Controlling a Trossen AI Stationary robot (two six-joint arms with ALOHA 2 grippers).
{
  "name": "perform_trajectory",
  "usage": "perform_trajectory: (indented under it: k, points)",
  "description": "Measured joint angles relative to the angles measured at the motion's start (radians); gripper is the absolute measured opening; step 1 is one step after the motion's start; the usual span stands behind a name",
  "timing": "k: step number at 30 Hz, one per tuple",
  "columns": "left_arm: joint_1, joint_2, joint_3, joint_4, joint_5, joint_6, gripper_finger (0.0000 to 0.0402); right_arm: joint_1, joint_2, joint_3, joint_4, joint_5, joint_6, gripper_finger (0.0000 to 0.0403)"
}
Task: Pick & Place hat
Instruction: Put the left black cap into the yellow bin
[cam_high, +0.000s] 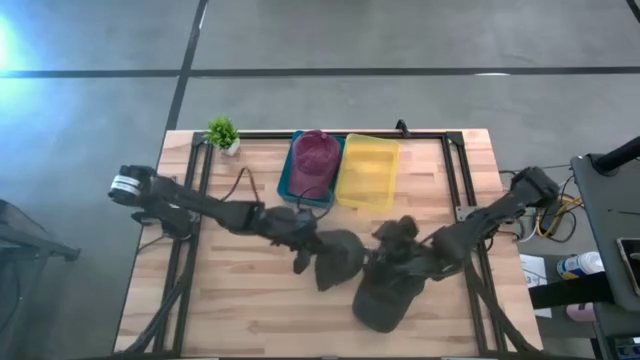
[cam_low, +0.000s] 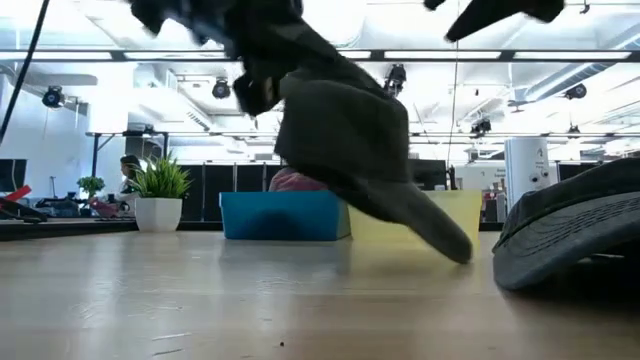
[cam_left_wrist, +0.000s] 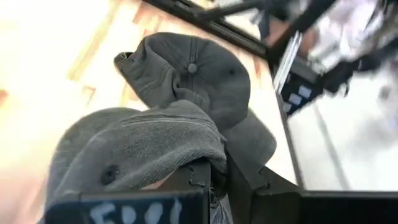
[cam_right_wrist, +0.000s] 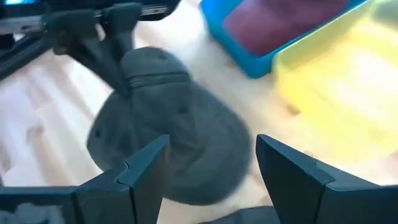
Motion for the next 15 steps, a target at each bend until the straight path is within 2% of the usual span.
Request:
perform_trajectory:
  k: [4,8,11,15]
  points:
    - [0.072,0.007,0.158,-0.222,0.108,0.184,0.0021,0.004,-0.061,-0.004,-0.099,0.056,0.031,0.0233]
    - [0.153,0.023,0.318,-0.426,0.129,0.359,0.0021,0.004,-0.1,-0.005,-0.137,0.122,0.042,0.0233]
    - [0.204,0.04,0.427,-0.512,0.127,0.466,0.0021,0.004,-0.119,-0.006,-0.15,0.17,0.05,0.0233]
    - [0.263,0.068,0.556,-0.556,0.129,0.61,0.0021,0.0,-0.127,-0.006,-0.158,0.172,0.051,0.0233]
